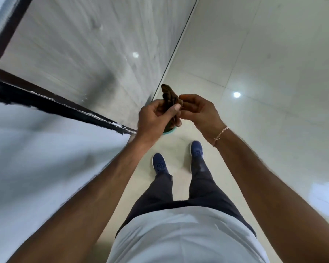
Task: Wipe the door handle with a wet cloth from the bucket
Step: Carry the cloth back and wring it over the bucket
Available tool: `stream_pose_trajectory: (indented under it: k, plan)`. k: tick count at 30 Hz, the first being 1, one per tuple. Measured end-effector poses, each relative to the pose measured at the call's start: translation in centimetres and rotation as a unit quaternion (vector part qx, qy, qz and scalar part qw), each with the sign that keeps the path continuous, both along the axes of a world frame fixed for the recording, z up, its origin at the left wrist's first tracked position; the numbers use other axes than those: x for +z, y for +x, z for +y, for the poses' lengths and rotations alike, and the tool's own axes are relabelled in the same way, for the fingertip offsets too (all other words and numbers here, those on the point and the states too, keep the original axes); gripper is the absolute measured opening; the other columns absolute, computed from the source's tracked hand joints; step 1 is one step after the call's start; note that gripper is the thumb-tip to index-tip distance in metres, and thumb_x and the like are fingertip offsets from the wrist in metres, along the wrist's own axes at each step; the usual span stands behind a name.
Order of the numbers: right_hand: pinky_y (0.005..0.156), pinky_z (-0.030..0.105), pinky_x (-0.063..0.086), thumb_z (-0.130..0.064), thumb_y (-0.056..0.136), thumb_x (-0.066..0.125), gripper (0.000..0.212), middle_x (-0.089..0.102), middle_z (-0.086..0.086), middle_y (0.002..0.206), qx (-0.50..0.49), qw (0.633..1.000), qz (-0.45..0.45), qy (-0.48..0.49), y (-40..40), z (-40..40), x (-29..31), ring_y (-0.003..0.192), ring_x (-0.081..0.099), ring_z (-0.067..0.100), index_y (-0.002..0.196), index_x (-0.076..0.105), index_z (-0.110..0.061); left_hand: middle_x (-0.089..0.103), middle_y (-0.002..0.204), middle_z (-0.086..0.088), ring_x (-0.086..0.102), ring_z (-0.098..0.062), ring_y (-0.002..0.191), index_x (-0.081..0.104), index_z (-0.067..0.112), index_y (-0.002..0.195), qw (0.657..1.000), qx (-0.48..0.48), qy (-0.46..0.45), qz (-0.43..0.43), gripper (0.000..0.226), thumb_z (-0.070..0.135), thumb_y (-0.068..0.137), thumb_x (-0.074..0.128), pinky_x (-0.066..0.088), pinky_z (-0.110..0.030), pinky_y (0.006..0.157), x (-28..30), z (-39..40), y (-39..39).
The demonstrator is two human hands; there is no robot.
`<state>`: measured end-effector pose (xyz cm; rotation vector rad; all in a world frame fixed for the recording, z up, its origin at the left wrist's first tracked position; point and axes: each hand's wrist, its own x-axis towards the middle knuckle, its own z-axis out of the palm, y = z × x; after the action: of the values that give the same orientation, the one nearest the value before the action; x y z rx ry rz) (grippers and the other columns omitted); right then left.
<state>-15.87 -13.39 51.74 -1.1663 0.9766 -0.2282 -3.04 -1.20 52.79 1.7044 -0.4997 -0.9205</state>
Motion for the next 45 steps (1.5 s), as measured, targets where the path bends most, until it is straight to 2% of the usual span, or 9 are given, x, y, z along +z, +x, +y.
stream_pose_trajectory:
  k: [9, 15, 22, 25, 28, 34, 36, 41, 45]
  plan:
    - [0.079, 0.018, 0.063, 0.014, 0.087, 0.08, 0.053, 0.081, -0.001, 0.106, 0.161, 0.985, 0.029, -0.049, 2.6, -6.6, -0.2, 0.09, 0.079, 0.002, 0.134, 0.068, -0.008, 0.082, 0.086, -0.013, 0.079, -0.043, 0.092, 0.084, 0.016, 0.091, 0.983, 0.175, 0.054, 0.024, 0.02, 0.034, 0.098, 0.081, 0.064, -0.062, 0.096, -1.9, -5.0, -0.2]
    - [0.086, 0.031, 0.064, 0.008, 0.094, 0.067, 0.034, 0.082, 0.002, 0.098, 0.181, 0.978, 0.059, -0.082, 4.2, -9.2, -0.5, 0.086, 0.077, 0.011, 0.119, 0.075, -0.014, 0.081, 0.079, 0.006, 0.075, -0.01, 0.076, 0.078, 0.026, 0.082, 0.972, 0.207, 0.103, -0.038, 0.017, 0.02, 0.097, 0.077, 0.063, -0.037, 0.08, -2.2, -6.9, -0.1]
    - [0.088, 0.053, 0.068, -0.01, 0.094, 0.069, 0.022, 0.078, 0.005, 0.086, 0.043, 0.986, 0.15, -0.056, 5.7, -9.9, -0.6, 0.094, 0.08, 0.036, 0.082, 0.075, -0.028, 0.079, 0.083, 0.009, 0.075, -0.008, 0.077, 0.077, 0.021, 0.091, 0.962, 0.196, 0.152, -0.116, 0.006, 0.026, 0.094, 0.079, 0.065, -0.036, 0.077, -2.2, -5.3, 1.1]
    - [0.085, 0.058, 0.068, -0.028, 0.09, 0.071, 0.005, 0.08, 0.011, 0.088, 0.09, 0.983, 0.15, -0.064, 6.3, -7.5, -0.7, 0.088, 0.08, 0.037, 0.086, 0.071, -0.026, 0.08, 0.083, 0.012, 0.076, -0.004, 0.079, 0.079, 0.024, 0.095, 0.962, 0.167, 0.161, -0.144, 0.009, 0.033, 0.093, 0.082, 0.066, -0.038, 0.08, -2.1, -5.1, 0.6]
    - [0.087, 0.057, 0.067, -0.028, 0.08, 0.064, 0.02, 0.079, 0.01, 0.089, 0.134, 0.982, 0.126, -0.046, 6.4, -5.5, -0.6, 0.082, 0.076, 0.03, 0.098, 0.069, -0.022, 0.08, 0.082, 0.013, 0.077, -0.004, 0.079, 0.081, 0.024, 0.094, 0.965, 0.172, 0.151, -0.126, 0.016, 0.04, 0.094, 0.082, 0.067, -0.042, 0.081, -2.1, -4.8, 0.5]
    - [0.077, 0.02, 0.064, 0.0, 0.084, 0.087, 0.058, 0.079, -0.001, 0.107, 0.196, 0.977, 0.076, -0.035, 5.3, -3.4, -1.5, 0.085, 0.079, 0.001, 0.134, 0.059, -0.009, 0.076, 0.075, 0.002, 0.074, -0.024, 0.078, 0.076, 0.019, 0.085, 0.961, 0.22, 0.158, -0.062, 0.045, 0.059, 0.098, 0.062, 0.064, -0.054, 0.08, -2.7, -2.7, 1.3]
    - [0.08, 0.022, 0.065, -0.003, 0.085, 0.089, 0.057, 0.078, -0.001, 0.11, 0.206, 0.972, 0.087, -0.077, 5.4, -2.8, -1.8, 0.089, 0.08, 0.004, 0.132, 0.06, -0.013, 0.077, 0.079, -0.006, 0.076, -0.034, 0.083, 0.075, 0.017, 0.083, 0.962, 0.22, 0.156, -0.032, 0.048, 0.062, 0.096, 0.061, 0.065, -0.058, 0.081, -2.8, -2.0, 1.3]
    - [0.083, 0.039, 0.068, -0.004, 0.085, 0.078, 0.034, 0.079, -0.003, 0.093, 0.216, 0.961, 0.113, -0.133, 5.4, -1.7, -2.1, 0.086, 0.079, 0.019, 0.114, 0.067, -0.018, 0.083, 0.086, 0.001, 0.081, -0.019, 0.085, 0.082, 0.02, 0.094, 0.964, 0.21, 0.162, -0.011, 0.007, 0.02, 0.099, 0.075, 0.068, -0.05, 0.089, -2.0, -1.4, 1.4]
    - [0.083, 0.041, 0.07, -0.011, 0.092, 0.073, 0.023, 0.079, -0.003, 0.09, 0.176, 0.964, 0.139, -0.145, 5.2, -1.4, -2.5, 0.087, 0.08, 0.02, 0.114, 0.071, -0.019, 0.082, 0.083, 0.003, 0.08, -0.013, 0.079, 0.08, 0.02, 0.095, 0.958, 0.209, 0.195, -0.025, 0.01, 0.011, 0.091, 0.077, 0.069, -0.042, 0.087, -2.0, -0.5, 1.5]
